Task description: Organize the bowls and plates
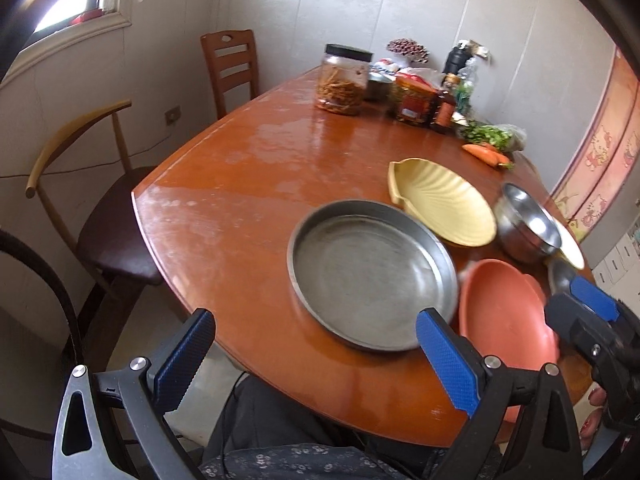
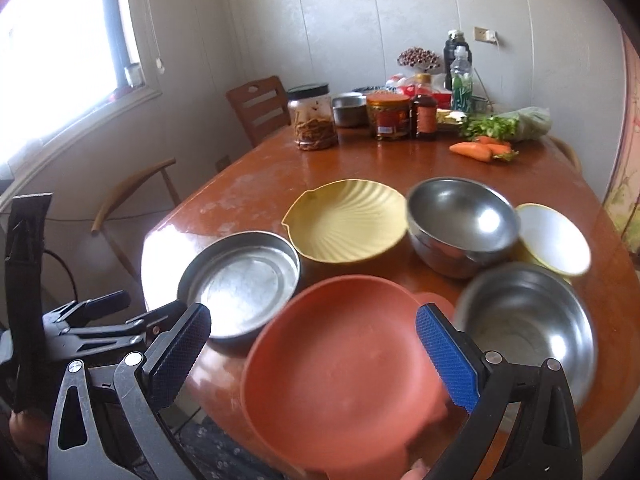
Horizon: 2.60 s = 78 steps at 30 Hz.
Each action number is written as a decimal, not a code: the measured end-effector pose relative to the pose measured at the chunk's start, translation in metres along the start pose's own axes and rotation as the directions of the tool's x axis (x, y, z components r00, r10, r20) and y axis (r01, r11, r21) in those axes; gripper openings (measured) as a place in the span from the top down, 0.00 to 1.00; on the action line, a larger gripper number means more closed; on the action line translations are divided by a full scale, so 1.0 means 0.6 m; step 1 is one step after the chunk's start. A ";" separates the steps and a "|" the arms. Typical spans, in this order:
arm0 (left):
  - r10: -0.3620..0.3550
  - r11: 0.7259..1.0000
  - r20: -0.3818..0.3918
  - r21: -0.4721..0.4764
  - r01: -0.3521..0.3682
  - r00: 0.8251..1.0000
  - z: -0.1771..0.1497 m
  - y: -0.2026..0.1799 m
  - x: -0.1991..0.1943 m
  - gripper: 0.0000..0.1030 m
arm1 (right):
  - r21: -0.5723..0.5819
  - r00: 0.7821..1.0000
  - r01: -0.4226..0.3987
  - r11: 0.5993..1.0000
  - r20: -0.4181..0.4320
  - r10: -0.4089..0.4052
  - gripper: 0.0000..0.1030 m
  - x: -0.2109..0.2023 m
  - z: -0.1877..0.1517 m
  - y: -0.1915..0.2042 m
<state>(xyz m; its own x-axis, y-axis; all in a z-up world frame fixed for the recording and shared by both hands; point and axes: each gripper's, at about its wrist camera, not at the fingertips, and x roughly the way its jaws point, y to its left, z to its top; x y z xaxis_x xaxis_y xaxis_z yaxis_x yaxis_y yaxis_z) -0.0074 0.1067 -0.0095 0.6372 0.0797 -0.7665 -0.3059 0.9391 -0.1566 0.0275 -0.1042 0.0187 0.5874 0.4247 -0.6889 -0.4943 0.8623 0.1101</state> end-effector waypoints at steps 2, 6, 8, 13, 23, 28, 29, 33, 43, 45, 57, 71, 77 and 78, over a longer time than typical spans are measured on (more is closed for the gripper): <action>0.010 1.000 -0.015 -0.003 -0.010 1.000 0.004 0.010 0.009 0.02 | -0.023 0.999 -0.003 1.000 -0.032 0.002 0.01 0.024 0.012 0.015; 0.001 1.000 -0.046 -0.014 -0.002 0.999 0.012 0.028 0.028 0.09 | -0.064 0.998 -0.021 0.998 -0.065 0.017 0.02 0.059 0.025 0.039; 0.001 1.000 -0.053 -0.020 -0.002 0.999 0.015 0.037 0.034 0.10 | -0.076 0.997 -0.022 0.997 -0.074 0.016 0.03 0.078 0.031 0.045; -0.021 1.000 -0.065 -0.023 0.019 0.998 0.027 0.047 0.047 0.17 | -0.103 0.993 -0.043 0.994 -0.117 0.031 0.21 0.125 0.042 0.057; -0.094 0.996 -0.124 -0.012 0.094 0.988 0.035 0.042 0.076 0.41 | -0.068 0.973 -0.098 0.993 -0.218 0.081 0.37 0.181 0.044 0.056; -0.118 0.993 -0.129 -0.008 0.118 0.985 0.039 0.044 0.086 0.52 | -0.053 0.968 -0.123 0.991 -0.227 0.108 0.39 0.188 0.045 0.054; -0.124 0.992 -0.130 -0.008 0.124 0.984 0.041 0.045 0.087 0.56 | -0.047 0.966 -0.130 0.990 -0.229 0.116 0.39 0.189 0.047 0.054; -0.138 0.990 -0.133 -0.014 0.138 0.981 0.047 0.054 0.092 0.65 | -0.054 0.962 -0.154 0.987 -0.236 0.138 0.42 0.192 0.050 0.067; -0.108 0.994 -0.117 -0.020 0.106 0.987 0.072 0.076 0.091 0.73 | -0.049 0.952 -0.227 0.973 -0.224 0.211 0.46 0.197 0.073 0.103; -0.109 0.994 -0.125 -0.019 0.107 0.986 0.071 0.078 0.094 0.73 | -0.051 0.961 -0.188 0.981 -0.218 0.172 0.46 0.193 0.072 0.091; -0.115 0.993 -0.141 0.000 0.116 0.983 0.070 0.070 0.101 0.73 | -0.036 0.948 -0.152 0.988 -0.289 0.135 0.46 0.218 0.062 0.077; -0.052 0.999 -0.118 -0.016 0.050 0.992 0.113 0.112 0.125 0.73 | 0.022 0.937 -0.222 0.975 -0.271 0.220 0.46 0.264 0.097 0.104; -0.051 0.999 -0.120 -0.017 0.050 0.992 0.114 0.113 0.130 0.72 | 0.033 0.934 -0.226 0.974 -0.277 0.226 0.45 0.274 0.096 0.103; -0.051 0.999 -0.119 -0.016 0.049 0.992 0.115 0.113 0.131 0.72 | 0.033 0.934 -0.228 0.973 -0.275 0.228 0.45 0.273 0.096 0.103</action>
<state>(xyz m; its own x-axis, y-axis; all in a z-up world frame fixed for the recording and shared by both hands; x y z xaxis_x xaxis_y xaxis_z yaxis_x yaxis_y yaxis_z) 0.0705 0.1997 -0.0376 0.5631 -0.0083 -0.8264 -0.2854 0.9365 -0.2038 0.1302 0.0347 -0.0460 0.2598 0.5172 -0.8155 -0.5938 0.7515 0.2874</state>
